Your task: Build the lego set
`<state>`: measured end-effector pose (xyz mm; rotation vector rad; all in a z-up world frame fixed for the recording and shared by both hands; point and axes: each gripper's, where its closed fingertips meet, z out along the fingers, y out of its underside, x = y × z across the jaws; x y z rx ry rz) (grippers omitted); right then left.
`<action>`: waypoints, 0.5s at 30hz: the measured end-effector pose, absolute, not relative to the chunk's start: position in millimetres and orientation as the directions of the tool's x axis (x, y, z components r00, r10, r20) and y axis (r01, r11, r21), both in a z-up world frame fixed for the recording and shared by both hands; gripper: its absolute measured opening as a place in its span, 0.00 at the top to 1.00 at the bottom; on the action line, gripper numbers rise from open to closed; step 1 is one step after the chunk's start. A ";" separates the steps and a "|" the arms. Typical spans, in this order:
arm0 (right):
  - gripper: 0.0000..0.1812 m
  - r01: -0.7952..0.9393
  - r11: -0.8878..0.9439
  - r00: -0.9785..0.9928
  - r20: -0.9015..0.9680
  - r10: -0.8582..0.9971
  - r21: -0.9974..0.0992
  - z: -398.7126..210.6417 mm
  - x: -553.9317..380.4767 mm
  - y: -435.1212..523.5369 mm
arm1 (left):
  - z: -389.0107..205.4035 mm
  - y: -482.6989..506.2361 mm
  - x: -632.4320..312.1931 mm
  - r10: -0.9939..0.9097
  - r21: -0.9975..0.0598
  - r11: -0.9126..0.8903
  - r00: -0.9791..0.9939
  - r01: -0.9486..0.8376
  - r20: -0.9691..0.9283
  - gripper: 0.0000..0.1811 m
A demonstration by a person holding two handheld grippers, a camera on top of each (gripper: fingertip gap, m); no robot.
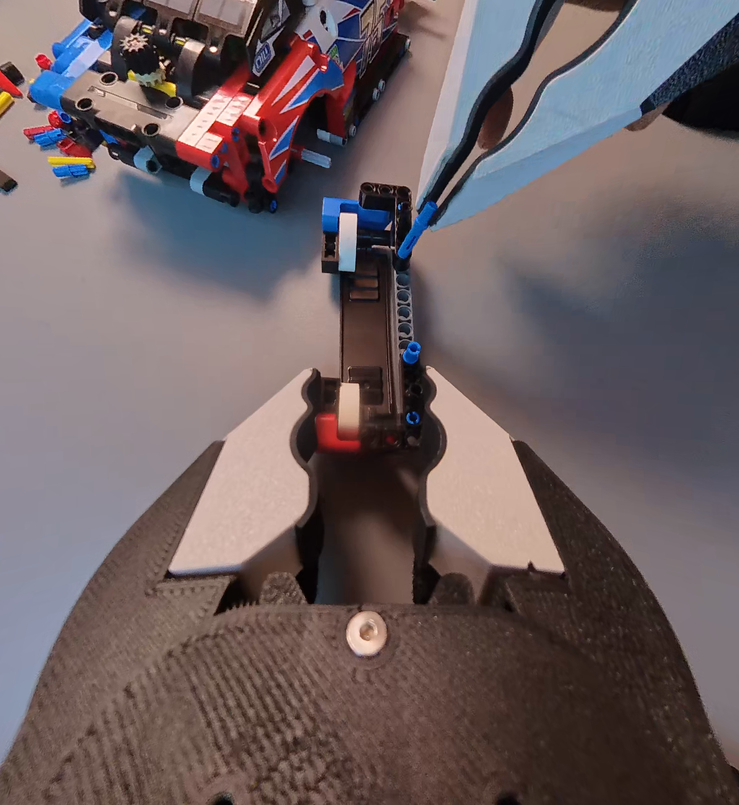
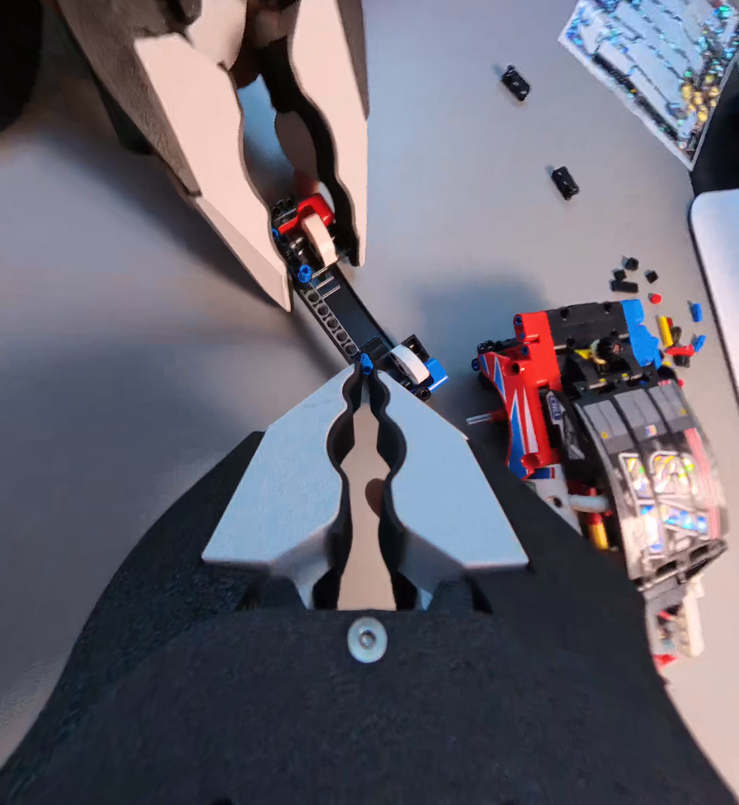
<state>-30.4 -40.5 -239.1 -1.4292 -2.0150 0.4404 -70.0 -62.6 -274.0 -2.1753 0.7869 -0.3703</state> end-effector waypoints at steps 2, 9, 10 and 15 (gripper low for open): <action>1.00 0.733 0.478 -0.348 0.338 0.875 -0.483 -238.9 -30.8 -40.8 | -274.0 -62.5 -70.0 -0.642 -0.756 -0.505 0.766 -0.416 0.008 0.76; 0.99 0.680 0.671 -0.618 0.262 0.742 -0.295 -237.6 -34.2 -43.3 | -273.5 -62.5 -69.7 -0.644 -0.765 -0.497 0.765 -0.410 0.008 0.76; 0.99 0.676 0.670 -0.624 0.246 0.742 -0.306 -237.9 -34.4 -44.3 | -273.4 -62.6 -69.7 -0.644 -0.765 -0.497 0.765 -0.410 0.009 0.76; 0.99 0.701 0.612 -0.590 0.185 0.786 -0.366 -237.0 -33.2 -43.7 | -273.0 -62.4 -69.8 -0.646 -0.772 -0.494 0.763 -0.401 0.017 0.76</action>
